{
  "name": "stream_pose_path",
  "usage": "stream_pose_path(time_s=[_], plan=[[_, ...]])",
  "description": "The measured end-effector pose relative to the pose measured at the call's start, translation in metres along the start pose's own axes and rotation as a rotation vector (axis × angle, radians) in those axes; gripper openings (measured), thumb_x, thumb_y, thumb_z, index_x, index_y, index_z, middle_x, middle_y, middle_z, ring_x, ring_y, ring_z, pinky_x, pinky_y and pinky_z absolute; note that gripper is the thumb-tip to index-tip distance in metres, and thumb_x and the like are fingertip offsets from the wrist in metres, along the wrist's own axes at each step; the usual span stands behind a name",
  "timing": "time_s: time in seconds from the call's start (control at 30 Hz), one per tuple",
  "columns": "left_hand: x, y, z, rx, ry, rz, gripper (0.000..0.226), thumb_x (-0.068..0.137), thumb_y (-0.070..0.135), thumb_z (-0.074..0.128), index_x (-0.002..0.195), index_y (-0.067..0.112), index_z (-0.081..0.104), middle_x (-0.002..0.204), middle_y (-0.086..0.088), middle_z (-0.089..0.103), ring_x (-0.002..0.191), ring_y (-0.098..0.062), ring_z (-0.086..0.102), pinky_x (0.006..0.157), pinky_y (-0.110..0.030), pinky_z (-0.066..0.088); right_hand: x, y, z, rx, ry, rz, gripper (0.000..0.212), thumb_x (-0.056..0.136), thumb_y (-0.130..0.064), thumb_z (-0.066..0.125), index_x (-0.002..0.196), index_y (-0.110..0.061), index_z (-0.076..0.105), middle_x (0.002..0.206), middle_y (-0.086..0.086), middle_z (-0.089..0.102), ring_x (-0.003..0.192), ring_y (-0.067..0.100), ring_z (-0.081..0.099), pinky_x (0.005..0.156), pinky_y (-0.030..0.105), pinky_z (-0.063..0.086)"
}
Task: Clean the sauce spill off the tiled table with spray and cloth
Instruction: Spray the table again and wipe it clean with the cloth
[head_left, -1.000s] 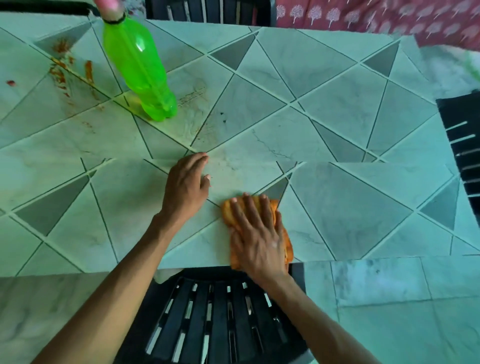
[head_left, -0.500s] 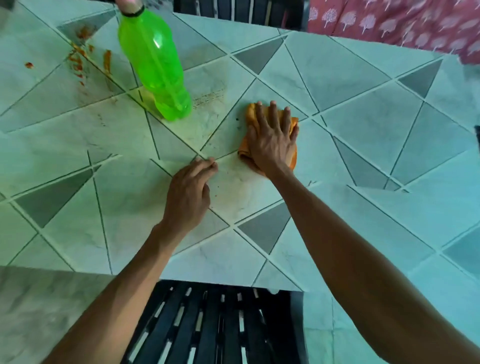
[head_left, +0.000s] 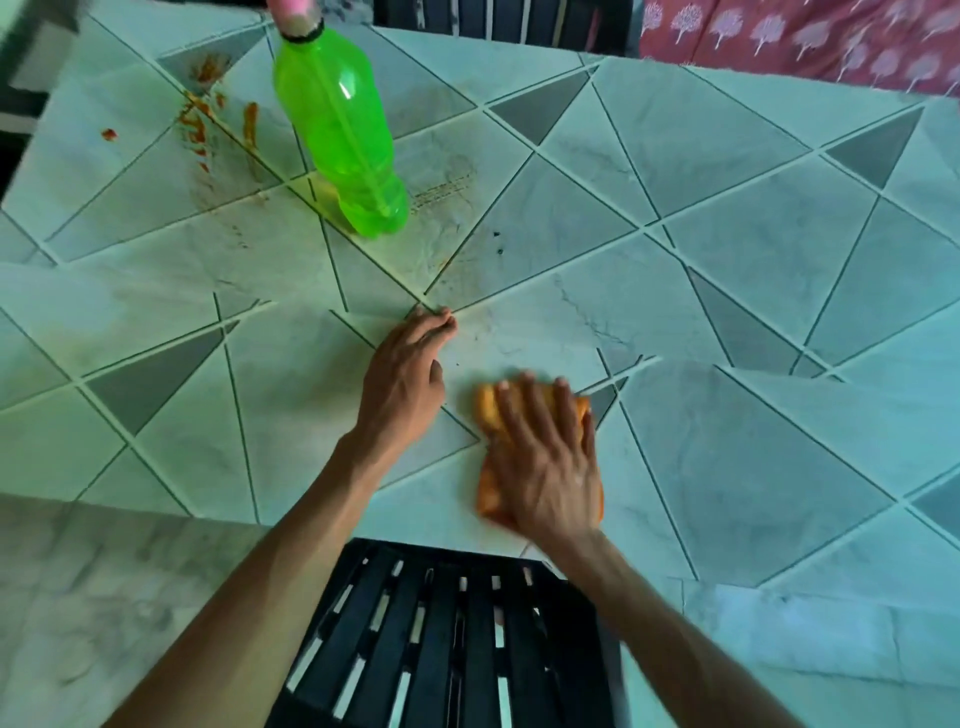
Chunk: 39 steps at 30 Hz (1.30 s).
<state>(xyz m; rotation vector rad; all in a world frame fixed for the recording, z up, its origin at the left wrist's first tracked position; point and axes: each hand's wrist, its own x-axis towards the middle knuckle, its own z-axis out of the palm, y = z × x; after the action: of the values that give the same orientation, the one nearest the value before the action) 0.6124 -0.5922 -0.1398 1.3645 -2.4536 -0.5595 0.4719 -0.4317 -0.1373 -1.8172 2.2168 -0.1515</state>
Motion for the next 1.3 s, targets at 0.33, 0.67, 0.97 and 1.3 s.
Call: stream_pose_path(time_s=[0.33,0.67,0.97,1.3], plan=[[-0.003,-0.003,0.000,-0.052,0.065,0.030,0.058,0.076,-0.004,0.040,0.128,0.009,0.063,0.138,-0.001,0.058,0.131,-0.022,0.051,0.112,-0.036,0.038,0.156,0.015,-0.020,0.077,0.101,0.219,0.065,0.097,-0.050,0.031,0.158,-0.032,0.019,0.167,0.000,0.016,0.154,0.033,0.005,0.119,0.060,0.016],[-0.003,-0.001,0.002,-0.061,0.039,-0.014,0.045,0.087,0.006,0.058,0.132,0.011,0.061,0.141,0.001,0.056,0.133,-0.019,0.047,0.114,-0.031,0.035,0.026,0.111,-0.033,-0.095,0.020,0.125,0.065,0.096,-0.051,0.025,0.157,-0.031,0.026,0.165,0.004,0.024,0.152,0.037,0.016,0.116,0.059,0.025],[0.000,-0.010,-0.004,-0.070,-0.051,0.000,0.051,0.087,-0.006,0.053,0.135,0.008,0.058,0.145,-0.001,0.052,0.139,-0.018,0.040,0.116,-0.011,0.016,0.030,0.001,-0.002,0.031,0.104,0.030,0.064,0.096,-0.045,0.042,0.157,-0.037,0.024,0.165,-0.004,0.024,0.154,0.029,0.013,0.121,0.053,0.020],[-0.046,-0.025,-0.036,0.010,-0.193,0.087,0.051,0.097,0.021,0.055,0.145,0.007,0.044,0.150,-0.005,0.044,0.137,-0.021,0.040,0.115,-0.037,0.033,-0.039,0.075,-0.006,0.092,0.166,0.489,0.060,0.097,-0.047,0.031,0.155,-0.031,0.032,0.164,-0.003,0.027,0.153,0.030,0.015,0.119,0.055,0.023]])
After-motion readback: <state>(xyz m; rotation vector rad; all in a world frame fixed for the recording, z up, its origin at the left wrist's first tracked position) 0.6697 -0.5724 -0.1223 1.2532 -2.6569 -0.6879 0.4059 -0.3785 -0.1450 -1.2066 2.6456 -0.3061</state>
